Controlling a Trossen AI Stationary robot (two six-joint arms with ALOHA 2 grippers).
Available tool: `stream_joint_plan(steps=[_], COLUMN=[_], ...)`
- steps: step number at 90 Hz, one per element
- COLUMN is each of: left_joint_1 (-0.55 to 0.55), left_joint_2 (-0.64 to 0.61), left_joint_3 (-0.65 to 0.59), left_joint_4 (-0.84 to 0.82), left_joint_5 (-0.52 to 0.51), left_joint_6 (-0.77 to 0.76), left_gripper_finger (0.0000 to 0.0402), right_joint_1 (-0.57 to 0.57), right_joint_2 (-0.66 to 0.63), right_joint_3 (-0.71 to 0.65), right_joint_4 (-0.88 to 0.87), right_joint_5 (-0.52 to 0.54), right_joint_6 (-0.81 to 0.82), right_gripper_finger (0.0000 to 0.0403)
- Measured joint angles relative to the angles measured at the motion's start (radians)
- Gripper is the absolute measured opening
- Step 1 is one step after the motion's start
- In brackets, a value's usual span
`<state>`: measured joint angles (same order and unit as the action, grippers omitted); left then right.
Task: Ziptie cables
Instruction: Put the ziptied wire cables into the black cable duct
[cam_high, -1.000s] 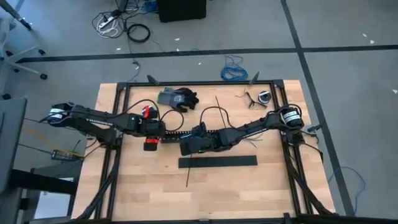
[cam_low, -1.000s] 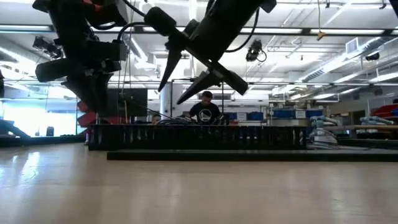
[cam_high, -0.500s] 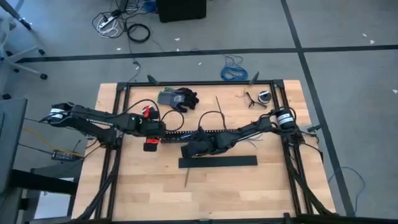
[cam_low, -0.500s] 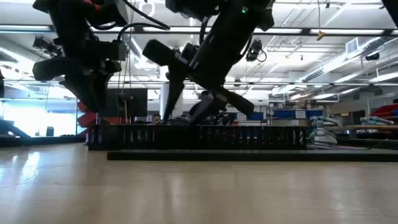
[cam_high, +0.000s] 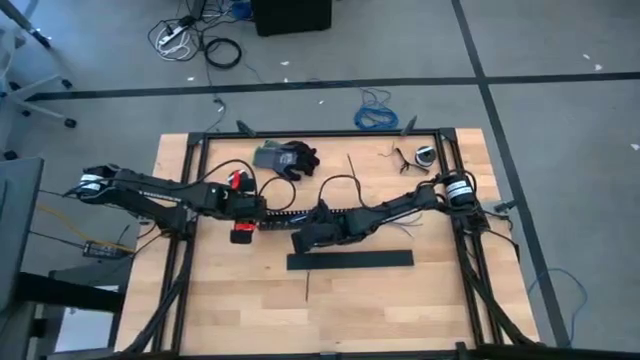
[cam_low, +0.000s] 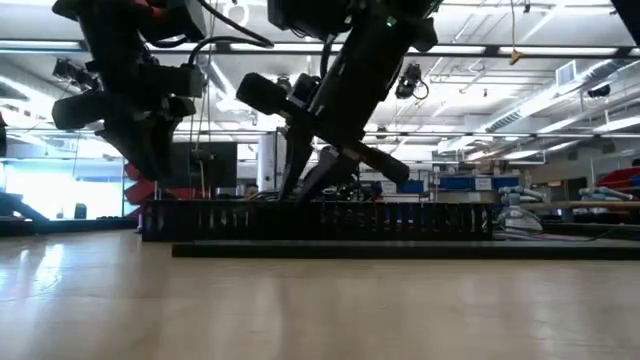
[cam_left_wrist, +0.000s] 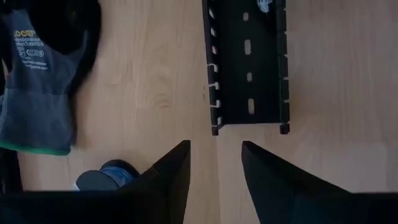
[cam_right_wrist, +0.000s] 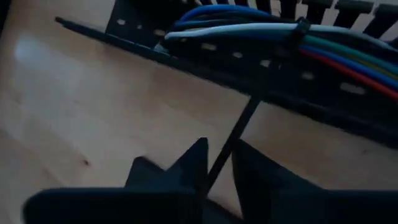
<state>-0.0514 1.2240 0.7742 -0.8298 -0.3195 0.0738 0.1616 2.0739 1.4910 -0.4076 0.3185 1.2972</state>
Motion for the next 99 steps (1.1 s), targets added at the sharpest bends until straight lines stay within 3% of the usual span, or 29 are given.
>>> stream_joint_plan(steps=[12,59,99], left_joint_1=[0.000,0.000,0.000], left_joint_2=[0.000,0.000,0.000], left_joint_3=[0.000,0.000,0.000], left_joint_4=[0.000,-0.002,-0.004], left_joint_5=[0.000,0.000,0.000], left_joint_6=[0.000,0.000,0.000], left_gripper_finger=[0.0137,0.0137,0.0137], right_joint_1=[-0.007,-0.031,-0.047], right_joint_2=[0.000,0.000,-0.002], right_joint_3=[0.000,0.002,0.168], right_joint_4=[0.001,-0.004,-0.287], right_joint_5=[0.000,-0.046,-0.019], right_joint_6=[-0.017,-0.012,-0.098], right_gripper_finger=[0.0005,0.0001,0.0000])
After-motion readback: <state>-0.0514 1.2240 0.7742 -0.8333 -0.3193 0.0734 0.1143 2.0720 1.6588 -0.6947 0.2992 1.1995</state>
